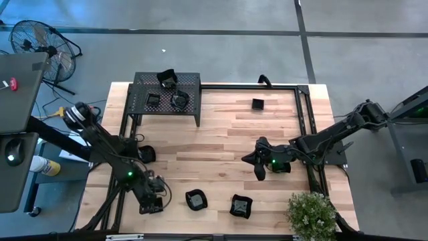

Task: Pick & Place Mini shaped plates
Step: Stack the black square plate on the other black square plate on the shelf

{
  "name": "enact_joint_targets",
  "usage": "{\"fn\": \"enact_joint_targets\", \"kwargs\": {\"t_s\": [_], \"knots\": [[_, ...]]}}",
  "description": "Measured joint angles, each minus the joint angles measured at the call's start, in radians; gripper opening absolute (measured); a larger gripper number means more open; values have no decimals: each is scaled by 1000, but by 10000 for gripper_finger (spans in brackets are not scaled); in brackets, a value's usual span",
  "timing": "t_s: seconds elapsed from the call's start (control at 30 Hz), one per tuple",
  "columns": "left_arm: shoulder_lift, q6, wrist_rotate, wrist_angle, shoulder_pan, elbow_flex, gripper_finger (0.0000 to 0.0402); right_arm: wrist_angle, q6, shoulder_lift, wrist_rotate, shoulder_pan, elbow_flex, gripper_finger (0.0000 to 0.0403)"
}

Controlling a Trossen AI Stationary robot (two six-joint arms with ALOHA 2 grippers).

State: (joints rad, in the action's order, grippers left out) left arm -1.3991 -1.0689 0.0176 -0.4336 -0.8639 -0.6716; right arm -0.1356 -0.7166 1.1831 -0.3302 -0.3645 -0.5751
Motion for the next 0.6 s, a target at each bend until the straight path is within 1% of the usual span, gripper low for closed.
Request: {"fn": "enact_joint_targets", "kwargs": {"t_s": [0.13, 0.3, 0.33, 0.5, 0.6], "knots": [[-27, 29, 13, 31, 0, 0, 82, 0, 0, 0, 0, 0, 0, 3], [-26, 43, 31, 31, 0, 0, 17, 0, 0, 0, 0, 0, 0, 3], [-21, 42, 41, 31, 0, 0, 10, 0, 0, 0, 0, 0, 0, 3], [30, -10, 54, 26, 0, 0, 7, 0, 5, 0, 0, 0, 0, 3], [104, -63, 17, 17, 7, 0, 2, 0, 10, 0, -2, 0, 0, 3]]}}
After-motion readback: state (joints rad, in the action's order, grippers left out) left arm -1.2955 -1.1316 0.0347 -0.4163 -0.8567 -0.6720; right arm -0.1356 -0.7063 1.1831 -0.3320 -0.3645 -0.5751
